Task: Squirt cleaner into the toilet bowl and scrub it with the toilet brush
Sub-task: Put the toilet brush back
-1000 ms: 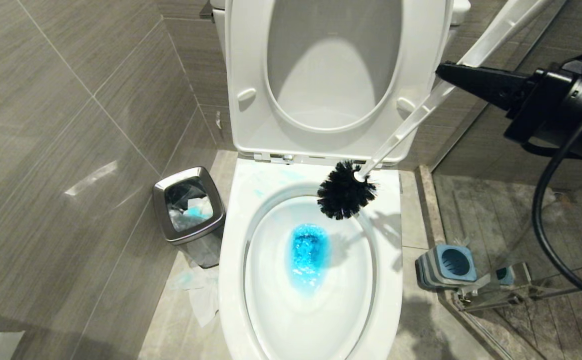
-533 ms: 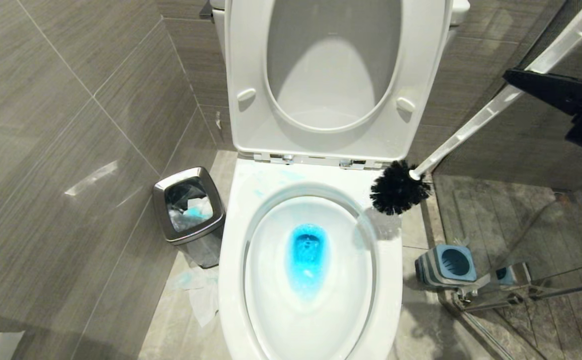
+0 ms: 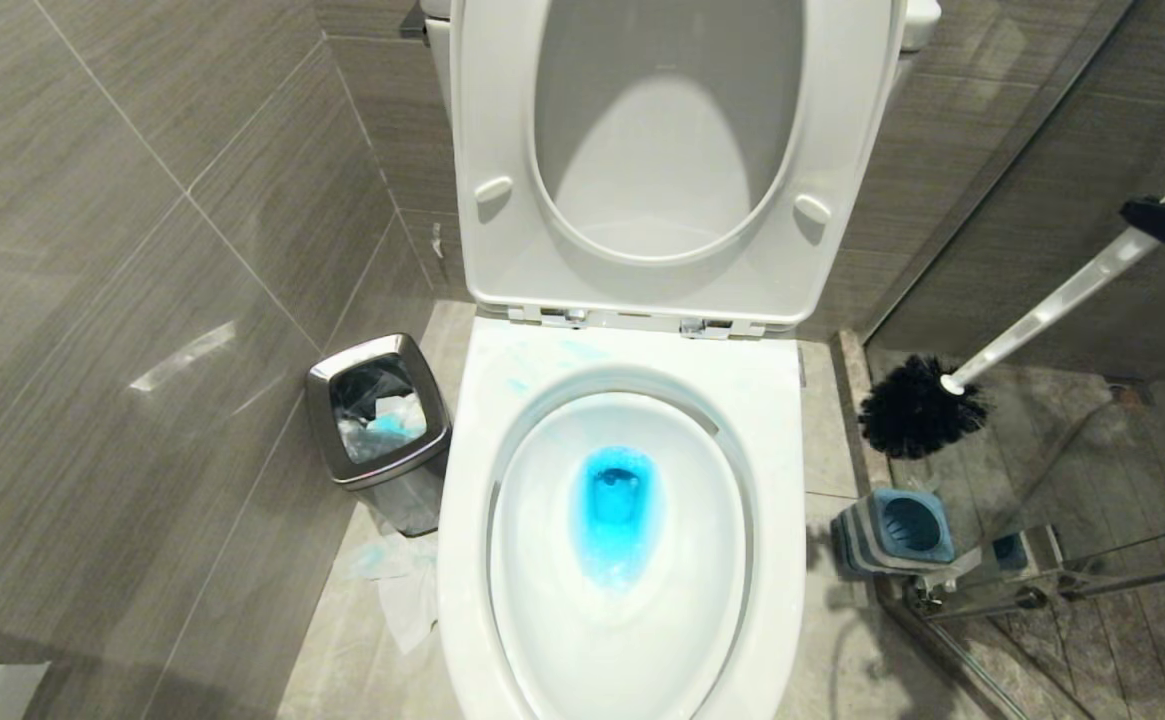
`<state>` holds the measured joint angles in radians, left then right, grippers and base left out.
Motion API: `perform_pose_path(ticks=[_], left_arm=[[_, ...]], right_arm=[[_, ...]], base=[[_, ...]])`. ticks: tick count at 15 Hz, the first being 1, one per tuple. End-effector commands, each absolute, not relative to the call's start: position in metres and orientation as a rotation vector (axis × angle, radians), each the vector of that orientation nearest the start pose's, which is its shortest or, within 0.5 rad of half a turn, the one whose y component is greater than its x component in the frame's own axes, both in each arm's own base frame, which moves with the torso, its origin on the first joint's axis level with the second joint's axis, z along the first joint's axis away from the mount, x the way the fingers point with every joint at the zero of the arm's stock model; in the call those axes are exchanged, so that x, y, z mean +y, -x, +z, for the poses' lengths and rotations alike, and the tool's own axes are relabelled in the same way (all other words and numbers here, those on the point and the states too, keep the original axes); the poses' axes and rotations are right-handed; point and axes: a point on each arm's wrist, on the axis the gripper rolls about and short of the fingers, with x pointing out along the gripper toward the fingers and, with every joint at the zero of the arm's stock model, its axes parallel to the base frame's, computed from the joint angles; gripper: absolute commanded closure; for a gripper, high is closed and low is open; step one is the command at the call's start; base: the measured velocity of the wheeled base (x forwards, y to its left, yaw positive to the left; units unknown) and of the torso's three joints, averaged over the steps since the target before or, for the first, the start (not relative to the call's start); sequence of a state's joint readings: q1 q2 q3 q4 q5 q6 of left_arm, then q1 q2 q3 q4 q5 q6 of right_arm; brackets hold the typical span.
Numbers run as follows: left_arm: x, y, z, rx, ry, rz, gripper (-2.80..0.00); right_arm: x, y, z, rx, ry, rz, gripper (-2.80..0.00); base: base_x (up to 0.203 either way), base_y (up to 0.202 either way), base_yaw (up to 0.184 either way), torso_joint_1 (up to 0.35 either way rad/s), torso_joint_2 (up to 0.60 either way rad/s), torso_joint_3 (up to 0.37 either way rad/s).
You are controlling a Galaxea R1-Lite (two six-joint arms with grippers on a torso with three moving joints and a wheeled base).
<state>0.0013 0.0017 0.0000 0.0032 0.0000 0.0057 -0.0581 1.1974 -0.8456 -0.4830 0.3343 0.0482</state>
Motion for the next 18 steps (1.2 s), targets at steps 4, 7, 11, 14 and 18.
perform_pose_path(ticks=[4,7,11,14,18], left_arm=[[0.0,0.023,0.075,0.005,-0.006,0.002,0.0],[0.0,0.023,0.075,0.005,-0.006,0.002,0.0],[0.0,0.023,0.075,0.005,-0.006,0.002,0.0],[0.0,0.023,0.075,0.005,-0.006,0.002,0.0],[0.0,0.023,0.075,0.005,-0.006,0.002,0.0]], right_arm=[[-0.035,-0.188,0.247,0.02,0.038,0.114,0.0],[-0.053,-0.197,0.215,0.038,0.083,0.038,0.0],[-0.062,-0.201,0.179,0.057,0.089,0.0,0.0],[-0.066,-0.204,0.152,0.093,0.075,-0.008,0.0],[-0.074,-0.222,0.128,0.111,0.068,-0.014,0.0]], base=[[0.0,0.0,0.0,0.0,0.0,0.0],[0.0,0.0,0.0,0.0,0.0,0.0],[0.0,0.0,0.0,0.0,0.0,0.0],[0.0,0.0,0.0,0.0,0.0,0.0],[0.0,0.0,0.0,0.0,0.0,0.0]])
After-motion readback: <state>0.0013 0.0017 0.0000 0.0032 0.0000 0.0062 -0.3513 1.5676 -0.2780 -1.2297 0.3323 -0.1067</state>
